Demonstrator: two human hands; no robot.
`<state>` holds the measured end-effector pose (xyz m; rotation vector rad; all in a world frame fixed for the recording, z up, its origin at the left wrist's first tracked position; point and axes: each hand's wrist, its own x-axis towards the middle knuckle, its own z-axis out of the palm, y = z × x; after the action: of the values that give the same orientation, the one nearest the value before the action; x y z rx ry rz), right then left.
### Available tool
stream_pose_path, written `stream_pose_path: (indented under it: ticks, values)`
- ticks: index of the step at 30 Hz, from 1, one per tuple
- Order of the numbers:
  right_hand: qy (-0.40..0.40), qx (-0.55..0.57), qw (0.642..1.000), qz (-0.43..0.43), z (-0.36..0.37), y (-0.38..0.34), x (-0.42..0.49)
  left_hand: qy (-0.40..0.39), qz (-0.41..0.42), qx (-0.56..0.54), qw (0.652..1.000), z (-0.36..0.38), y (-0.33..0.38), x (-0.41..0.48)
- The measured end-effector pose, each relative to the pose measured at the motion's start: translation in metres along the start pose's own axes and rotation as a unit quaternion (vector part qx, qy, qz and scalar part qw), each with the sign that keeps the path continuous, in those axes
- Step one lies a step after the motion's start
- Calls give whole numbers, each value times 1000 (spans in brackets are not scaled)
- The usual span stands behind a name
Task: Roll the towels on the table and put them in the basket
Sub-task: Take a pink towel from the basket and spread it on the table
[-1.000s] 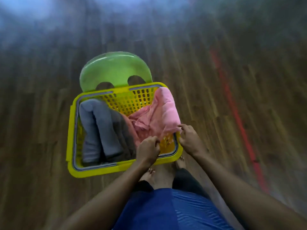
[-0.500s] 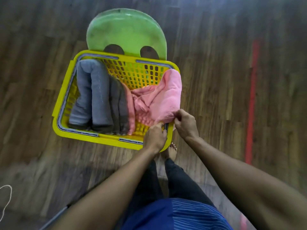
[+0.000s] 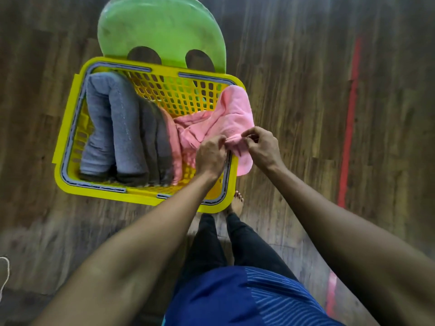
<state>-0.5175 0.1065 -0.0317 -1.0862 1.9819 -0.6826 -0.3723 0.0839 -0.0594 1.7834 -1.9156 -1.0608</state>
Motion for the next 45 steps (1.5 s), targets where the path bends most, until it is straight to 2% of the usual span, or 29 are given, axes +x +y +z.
stream_pose_path:
  ticks: [6,10,12,15,17,19,22,25,35,40,43,45]
  values:
    - [27,27,999,13,3,0,7,-115,0,-11,993,-20,8,27]
    - [45,35,998,13,2,-4,13,-148,3,-21,989,-18,11,32]
    - [46,36,998,13,1,-4,18,-162,41,-11,986,-17,11,28]
    - [46,28,999,7,2,-2,19,-118,94,35,988,-12,3,22]
    - [74,5,997,-22,7,0,11,-83,74,21,994,-9,0,24]
    - [95,-13,993,-65,14,4,-5,-83,49,0,995,-9,1,29]
    - [44,-33,992,-118,31,17,-33,-88,48,-6,995,-14,5,39]
    - [13,-57,992,-108,41,26,-39,-110,60,-19,992,-18,11,47]
    - [69,-64,988,-123,42,20,-11,-149,31,-23,988,-22,27,68]
    - [65,-94,984,-138,37,16,1,-162,22,-17,986,-20,28,71]
    - [48,-92,986,-131,33,15,5,-152,18,-24,988,-17,21,72]
    - [33,-93,987,-126,29,15,3,-119,22,5,993,-13,18,72]
